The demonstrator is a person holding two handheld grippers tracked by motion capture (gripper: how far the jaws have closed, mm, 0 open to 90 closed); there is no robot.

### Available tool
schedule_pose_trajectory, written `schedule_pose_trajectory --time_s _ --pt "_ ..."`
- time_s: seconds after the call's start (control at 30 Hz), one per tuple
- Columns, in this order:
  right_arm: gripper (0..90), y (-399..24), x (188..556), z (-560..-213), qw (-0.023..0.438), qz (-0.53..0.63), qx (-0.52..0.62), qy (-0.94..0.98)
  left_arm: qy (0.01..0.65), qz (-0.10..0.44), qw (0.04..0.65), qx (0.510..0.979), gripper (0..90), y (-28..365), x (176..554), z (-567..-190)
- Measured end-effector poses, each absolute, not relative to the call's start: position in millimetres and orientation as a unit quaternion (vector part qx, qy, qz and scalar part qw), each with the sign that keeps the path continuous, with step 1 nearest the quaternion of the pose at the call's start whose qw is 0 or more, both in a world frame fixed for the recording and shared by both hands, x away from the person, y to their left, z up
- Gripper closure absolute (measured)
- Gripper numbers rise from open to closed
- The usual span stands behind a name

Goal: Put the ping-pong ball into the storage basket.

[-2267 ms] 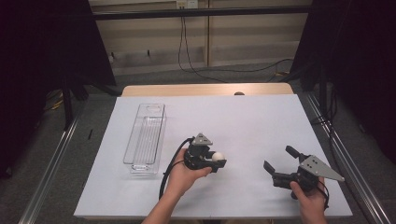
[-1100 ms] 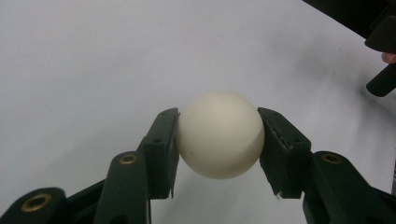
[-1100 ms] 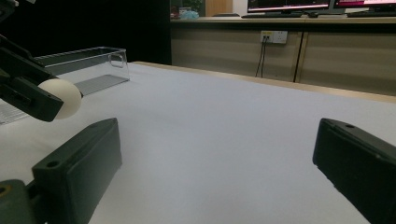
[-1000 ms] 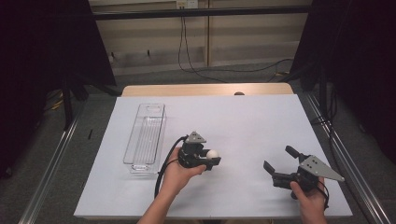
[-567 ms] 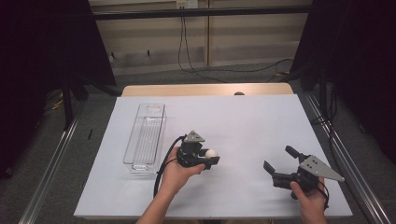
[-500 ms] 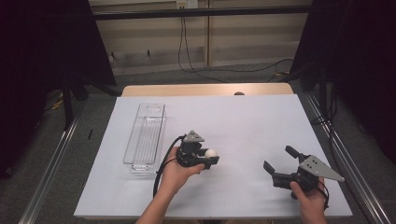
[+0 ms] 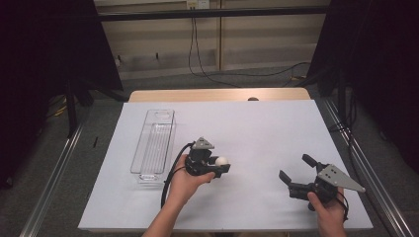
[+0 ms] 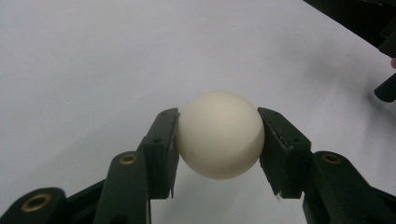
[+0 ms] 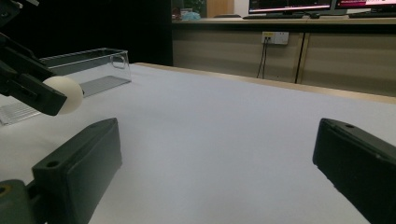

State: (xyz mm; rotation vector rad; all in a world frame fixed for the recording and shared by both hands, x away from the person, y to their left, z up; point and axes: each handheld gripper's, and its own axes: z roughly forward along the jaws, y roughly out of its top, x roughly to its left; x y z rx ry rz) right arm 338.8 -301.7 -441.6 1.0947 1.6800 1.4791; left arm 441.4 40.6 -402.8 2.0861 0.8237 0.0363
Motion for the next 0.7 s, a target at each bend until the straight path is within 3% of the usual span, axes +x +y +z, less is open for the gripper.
schedule_pose_trajectory --time_s 0.7 --pt "0.8 -301.1 338.9 -441.8 0.319 0.564 0.418 0.637 0.347 0.023 0.434 0.831 51.2 55.2 445.6 -398.0"
